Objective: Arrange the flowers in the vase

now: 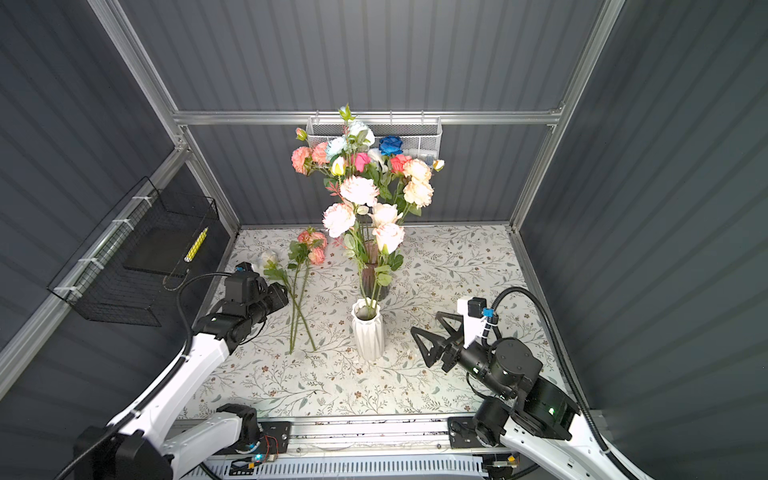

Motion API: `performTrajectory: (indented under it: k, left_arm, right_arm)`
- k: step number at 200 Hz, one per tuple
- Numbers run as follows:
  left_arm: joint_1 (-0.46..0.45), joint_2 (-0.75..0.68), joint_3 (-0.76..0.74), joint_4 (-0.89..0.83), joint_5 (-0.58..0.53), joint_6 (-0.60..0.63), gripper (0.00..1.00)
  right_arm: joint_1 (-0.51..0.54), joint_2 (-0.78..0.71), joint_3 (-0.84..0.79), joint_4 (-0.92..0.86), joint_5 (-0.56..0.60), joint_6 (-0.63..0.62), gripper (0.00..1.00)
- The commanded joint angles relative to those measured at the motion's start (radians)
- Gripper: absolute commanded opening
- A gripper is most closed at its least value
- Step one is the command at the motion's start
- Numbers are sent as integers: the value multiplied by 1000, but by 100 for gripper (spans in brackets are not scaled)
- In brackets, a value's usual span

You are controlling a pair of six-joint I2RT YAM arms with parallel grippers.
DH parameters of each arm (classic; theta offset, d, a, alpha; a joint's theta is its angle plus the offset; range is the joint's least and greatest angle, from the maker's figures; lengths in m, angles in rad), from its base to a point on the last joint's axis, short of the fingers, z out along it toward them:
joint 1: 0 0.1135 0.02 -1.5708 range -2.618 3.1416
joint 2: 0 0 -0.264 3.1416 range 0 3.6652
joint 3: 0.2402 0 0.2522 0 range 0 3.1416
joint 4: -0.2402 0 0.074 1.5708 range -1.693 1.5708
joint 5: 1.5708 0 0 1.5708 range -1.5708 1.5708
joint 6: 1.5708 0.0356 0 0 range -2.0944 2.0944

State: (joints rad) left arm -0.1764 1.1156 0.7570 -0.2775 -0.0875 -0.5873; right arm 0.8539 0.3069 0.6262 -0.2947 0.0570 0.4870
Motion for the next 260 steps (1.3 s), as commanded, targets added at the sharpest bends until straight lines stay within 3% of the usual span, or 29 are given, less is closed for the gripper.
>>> performTrajectory:
  k: [1,29,59,133,178,200,260]
  left_arm:
    - [94,104,-21,144,171,-77,51]
    - [139,294,43,228,180,-102,40]
    - [147,452,100,301,160,-128,38]
    - [149,640,163,387,122,-134,35]
    - [149,721,187,413,106,-143,28]
    - [149,739,183,439,115,-159,18]
    - [149,584,141,451,76,-156,3]
  right_arm:
    - [-3,-24,-6,-21,17,-7,99]
    - [-3,-47,0,-40,21,-10,99]
    - [-4,-78,0,-63,37,-14,99]
    - [-4,-107,11,-89,64,-28,99]
    - [-4,-115,16,-121,66,-26,99]
    - [-4,-115,25,-128,68,-29,99]
    - [-4,-122,37,-134,79,-33,99]
